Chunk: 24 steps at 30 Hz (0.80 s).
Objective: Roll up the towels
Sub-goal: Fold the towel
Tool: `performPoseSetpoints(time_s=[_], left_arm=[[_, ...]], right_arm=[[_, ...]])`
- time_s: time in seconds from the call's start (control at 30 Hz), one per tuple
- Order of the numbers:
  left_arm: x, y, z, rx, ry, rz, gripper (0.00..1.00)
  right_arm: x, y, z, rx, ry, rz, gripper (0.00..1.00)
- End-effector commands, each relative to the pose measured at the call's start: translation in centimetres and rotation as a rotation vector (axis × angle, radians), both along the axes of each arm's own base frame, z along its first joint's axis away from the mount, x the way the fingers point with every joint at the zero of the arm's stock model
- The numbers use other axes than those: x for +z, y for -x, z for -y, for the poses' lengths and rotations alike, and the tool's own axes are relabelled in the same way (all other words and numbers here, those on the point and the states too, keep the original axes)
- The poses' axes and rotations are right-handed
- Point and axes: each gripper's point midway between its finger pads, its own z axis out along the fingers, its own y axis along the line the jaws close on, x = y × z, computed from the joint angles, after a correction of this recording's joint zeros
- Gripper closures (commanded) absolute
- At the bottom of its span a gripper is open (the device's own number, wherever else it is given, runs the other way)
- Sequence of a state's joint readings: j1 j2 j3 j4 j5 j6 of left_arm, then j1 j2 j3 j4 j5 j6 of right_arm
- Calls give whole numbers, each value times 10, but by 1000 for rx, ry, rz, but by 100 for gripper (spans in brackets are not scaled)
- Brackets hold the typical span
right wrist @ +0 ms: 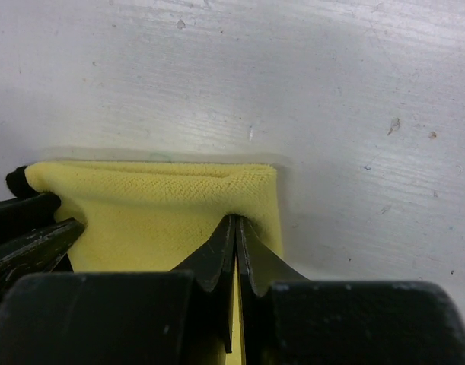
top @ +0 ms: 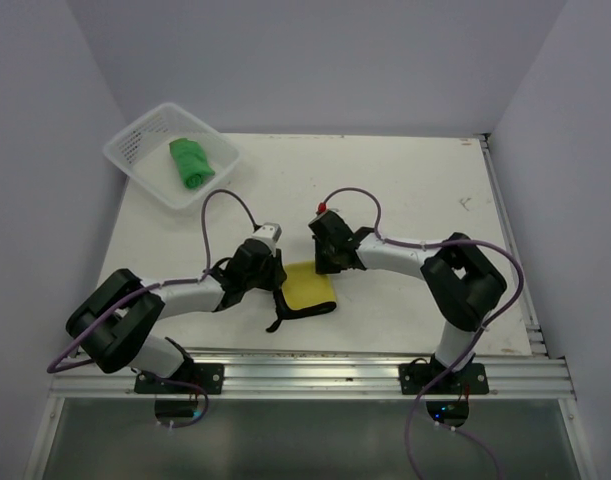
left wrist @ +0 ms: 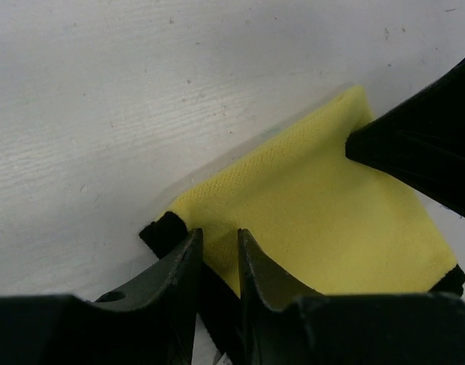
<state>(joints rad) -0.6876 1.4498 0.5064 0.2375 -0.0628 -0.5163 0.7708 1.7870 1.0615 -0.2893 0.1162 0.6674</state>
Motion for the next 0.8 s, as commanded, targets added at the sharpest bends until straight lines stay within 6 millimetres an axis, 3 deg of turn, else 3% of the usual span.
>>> performPoseSetpoints(time_s=[0.0, 0.17, 0.3, 0.43, 0.53, 0.63, 0.77], left_arm=[[-7, 10, -8, 11, -12, -34, 70], [-4, 11, -6, 6, 0, -36, 70], [7, 8, -5, 12, 8, -23, 68], [33, -3, 3, 14, 38, 20, 65], [50, -10, 8, 9, 46, 42, 61], [69, -17, 15, -4, 61, 71, 58], [91, -27, 28, -49, 77, 102, 57]], right_arm=[[4, -8, -9, 35, -21, 19, 96], [37, -11, -12, 88, -39, 71, 91], [86, -11, -9, 105, -77, 145, 84], [115, -3, 0, 81, -125, 182, 76], [120, 11, 5, 66, -168, 171, 78], [107, 26, 11, 53, -201, 133, 80], [90, 43, 18, 34, -219, 82, 73]])
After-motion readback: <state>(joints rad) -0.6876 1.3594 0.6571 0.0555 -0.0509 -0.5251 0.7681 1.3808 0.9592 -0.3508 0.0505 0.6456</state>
